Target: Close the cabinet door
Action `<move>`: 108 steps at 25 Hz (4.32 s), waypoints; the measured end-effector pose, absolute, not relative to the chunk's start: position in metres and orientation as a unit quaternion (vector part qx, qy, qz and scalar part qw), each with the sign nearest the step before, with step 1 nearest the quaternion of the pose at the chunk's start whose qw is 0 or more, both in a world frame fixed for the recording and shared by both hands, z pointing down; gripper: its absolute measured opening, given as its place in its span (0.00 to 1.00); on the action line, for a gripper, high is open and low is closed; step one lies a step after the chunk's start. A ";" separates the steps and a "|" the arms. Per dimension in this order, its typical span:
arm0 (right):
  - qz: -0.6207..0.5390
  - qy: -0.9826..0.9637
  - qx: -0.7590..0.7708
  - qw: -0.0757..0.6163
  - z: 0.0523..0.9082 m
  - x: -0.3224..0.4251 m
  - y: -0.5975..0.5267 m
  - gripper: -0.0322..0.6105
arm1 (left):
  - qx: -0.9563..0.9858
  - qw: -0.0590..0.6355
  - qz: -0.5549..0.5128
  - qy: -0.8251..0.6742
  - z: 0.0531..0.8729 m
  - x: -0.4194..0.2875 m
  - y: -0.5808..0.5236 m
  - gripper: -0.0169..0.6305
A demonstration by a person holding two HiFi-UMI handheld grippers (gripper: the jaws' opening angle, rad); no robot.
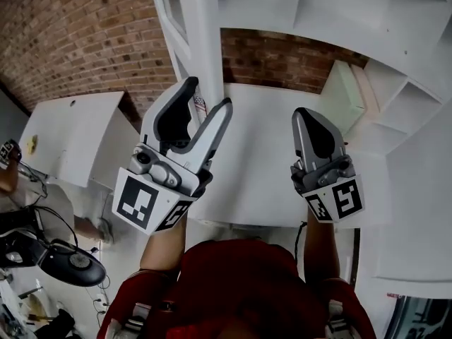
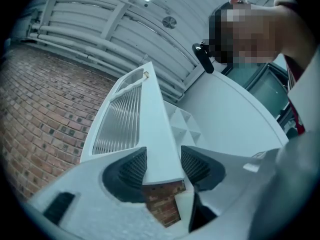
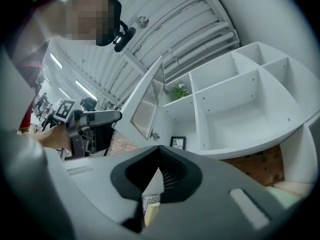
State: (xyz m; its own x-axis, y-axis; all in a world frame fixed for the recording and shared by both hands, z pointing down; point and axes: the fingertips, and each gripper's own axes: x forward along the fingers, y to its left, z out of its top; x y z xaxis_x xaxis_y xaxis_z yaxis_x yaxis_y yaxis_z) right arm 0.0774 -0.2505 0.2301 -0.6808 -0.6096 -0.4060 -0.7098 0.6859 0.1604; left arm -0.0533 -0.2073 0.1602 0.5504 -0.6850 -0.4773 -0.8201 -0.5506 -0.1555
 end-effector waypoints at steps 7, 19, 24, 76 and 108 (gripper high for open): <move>0.147 0.915 -0.342 0.156 0.237 0.119 -0.267 0.07 | -0.833 0.190 0.186 0.485 0.162 -0.021 -0.235 0.36; 0.135 0.901 -0.380 0.160 0.238 0.144 -0.280 0.07 | -0.840 0.173 0.140 0.494 0.161 0.020 -0.301 0.33; 0.137 0.895 -0.395 0.158 0.243 0.152 -0.281 0.07 | -0.836 0.165 0.135 0.506 0.162 0.020 -0.329 0.23; 0.118 0.886 -0.425 0.142 0.264 0.174 -0.327 0.07 | -0.826 0.166 0.111 0.528 0.162 0.028 -0.434 0.02; 0.136 0.884 -0.418 0.156 0.244 0.139 -0.302 0.07 | -0.894 0.119 0.136 0.410 0.226 0.046 -0.336 0.02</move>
